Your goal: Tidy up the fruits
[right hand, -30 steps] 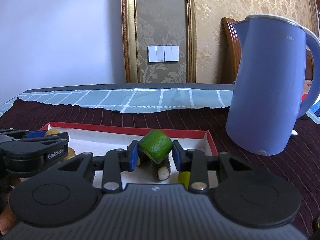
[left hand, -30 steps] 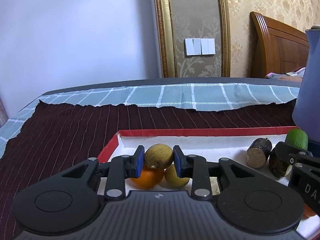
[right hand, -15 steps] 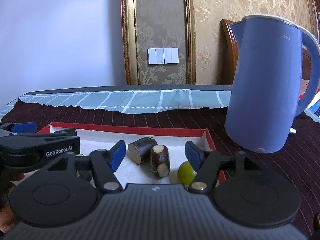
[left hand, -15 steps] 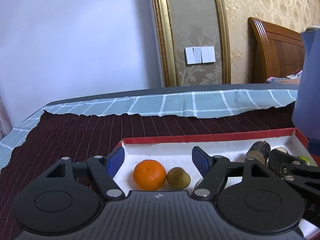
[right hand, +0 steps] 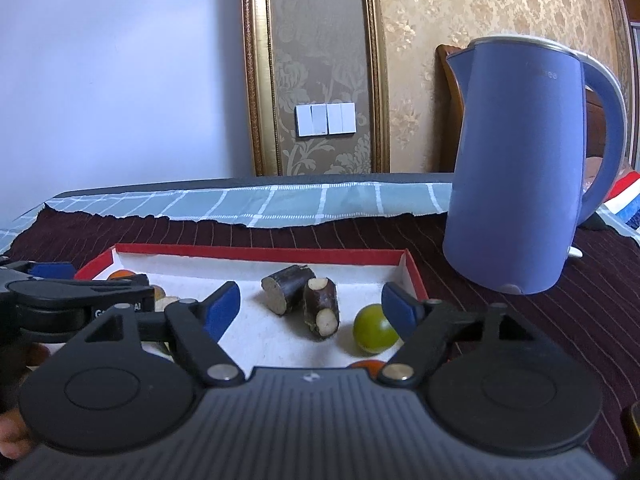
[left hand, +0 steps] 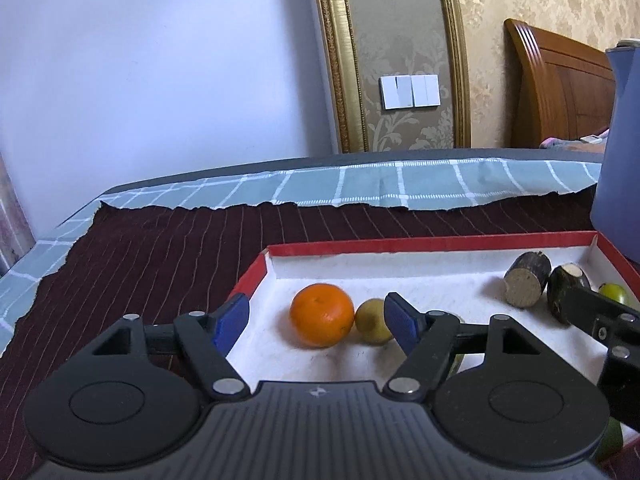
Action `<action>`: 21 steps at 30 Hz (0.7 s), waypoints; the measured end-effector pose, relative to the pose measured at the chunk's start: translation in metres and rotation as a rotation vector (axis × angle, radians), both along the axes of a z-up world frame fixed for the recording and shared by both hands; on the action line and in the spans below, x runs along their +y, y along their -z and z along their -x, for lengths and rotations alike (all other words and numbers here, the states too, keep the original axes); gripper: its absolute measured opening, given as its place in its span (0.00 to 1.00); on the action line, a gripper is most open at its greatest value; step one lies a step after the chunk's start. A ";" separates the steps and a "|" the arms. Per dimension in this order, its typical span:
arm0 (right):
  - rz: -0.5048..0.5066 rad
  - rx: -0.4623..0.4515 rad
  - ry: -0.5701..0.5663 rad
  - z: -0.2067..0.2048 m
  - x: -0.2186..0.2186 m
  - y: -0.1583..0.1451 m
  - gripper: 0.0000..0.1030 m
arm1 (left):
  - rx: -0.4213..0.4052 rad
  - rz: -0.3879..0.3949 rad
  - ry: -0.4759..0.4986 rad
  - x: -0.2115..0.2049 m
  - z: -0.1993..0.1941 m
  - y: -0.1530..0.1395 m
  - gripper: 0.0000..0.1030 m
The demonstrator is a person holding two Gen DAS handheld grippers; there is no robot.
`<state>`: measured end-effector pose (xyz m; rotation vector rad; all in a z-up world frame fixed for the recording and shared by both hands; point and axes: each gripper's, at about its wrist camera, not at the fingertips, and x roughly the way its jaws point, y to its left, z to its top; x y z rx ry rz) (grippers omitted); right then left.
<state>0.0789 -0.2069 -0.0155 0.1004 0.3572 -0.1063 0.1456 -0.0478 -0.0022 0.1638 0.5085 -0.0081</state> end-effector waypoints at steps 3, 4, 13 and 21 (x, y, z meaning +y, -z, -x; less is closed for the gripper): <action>0.001 0.003 0.002 0.004 0.000 0.001 0.78 | 0.022 0.012 0.008 0.004 0.007 0.000 0.72; 0.002 0.001 0.001 0.006 0.000 0.001 0.80 | 0.029 0.015 0.011 0.006 0.009 0.000 0.72; 0.008 -0.011 -0.016 0.028 0.005 0.003 0.85 | 0.040 0.037 0.031 0.015 0.035 -0.002 0.72; 0.002 -0.007 -0.022 0.044 0.006 0.006 0.88 | 0.049 0.056 0.041 0.024 0.053 0.001 0.72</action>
